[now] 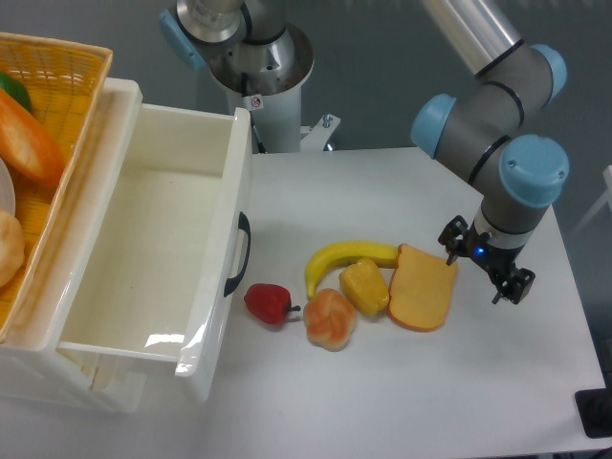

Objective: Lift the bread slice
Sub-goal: 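Move the open gripper over the bread slice and lower it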

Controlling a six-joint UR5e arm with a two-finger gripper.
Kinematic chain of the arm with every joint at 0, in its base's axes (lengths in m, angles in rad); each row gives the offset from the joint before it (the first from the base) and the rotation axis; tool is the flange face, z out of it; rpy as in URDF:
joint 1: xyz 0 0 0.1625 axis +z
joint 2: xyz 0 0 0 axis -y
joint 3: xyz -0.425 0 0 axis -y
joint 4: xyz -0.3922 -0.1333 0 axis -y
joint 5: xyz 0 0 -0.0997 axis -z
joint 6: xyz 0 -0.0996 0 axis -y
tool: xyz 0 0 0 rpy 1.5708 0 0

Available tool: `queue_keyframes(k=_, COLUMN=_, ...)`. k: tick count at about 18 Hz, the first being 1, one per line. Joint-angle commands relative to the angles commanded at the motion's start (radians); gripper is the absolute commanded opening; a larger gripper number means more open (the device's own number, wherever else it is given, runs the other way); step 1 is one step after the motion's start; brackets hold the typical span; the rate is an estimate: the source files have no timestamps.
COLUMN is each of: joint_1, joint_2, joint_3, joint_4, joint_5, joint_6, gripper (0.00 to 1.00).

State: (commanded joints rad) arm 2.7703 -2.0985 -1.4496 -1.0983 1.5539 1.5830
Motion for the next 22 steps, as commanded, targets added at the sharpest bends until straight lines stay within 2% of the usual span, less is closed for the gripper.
queue_keyframes(k=5, joint_1=0.009, joint_2=0.018, joint_3=-0.027, joint_4=-0.002, joint_5=-0.012, joint_6=0.000, gripper=1.00)
queue_keyframes(k=9, joint_1=0.041, joint_2=0.084, joint_3=-0.150, joint_4=0.005, joint_5=-0.075, joint_6=-0.003, gripper=1.00)
queue_keyframes(k=11, joint_1=0.061, joint_2=0.100, joint_3=-0.179, joint_4=0.017, joint_5=-0.139, joint_6=-0.005, gripper=1.00)
queue_keyframes(k=13, joint_1=0.063, joint_2=0.109, joint_3=-0.202, joint_4=0.041, joint_5=-0.120, joint_6=-0.018, gripper=1.00)
queue_keyframes(k=16, joint_1=0.055, joint_2=0.130, joint_3=-0.254, joint_4=0.043, joint_5=-0.061, joint_6=-0.026, gripper=1.00)
queue_keyframes(k=19, joint_1=0.035, joint_2=0.132, joint_3=-0.282, joint_4=0.055, joint_5=-0.060, joint_6=-0.058, gripper=1.00)
queue_keyframes(k=20, joint_1=0.032, joint_2=0.132, joint_3=-0.297, joint_4=0.087, joint_5=-0.060, joint_6=-0.063, gripper=1.00)
queue_keyframes(k=22, joint_1=0.017, joint_2=0.127, joint_3=-0.354, joint_4=0.206, joint_5=-0.058, joint_6=-0.086, gripper=1.00)
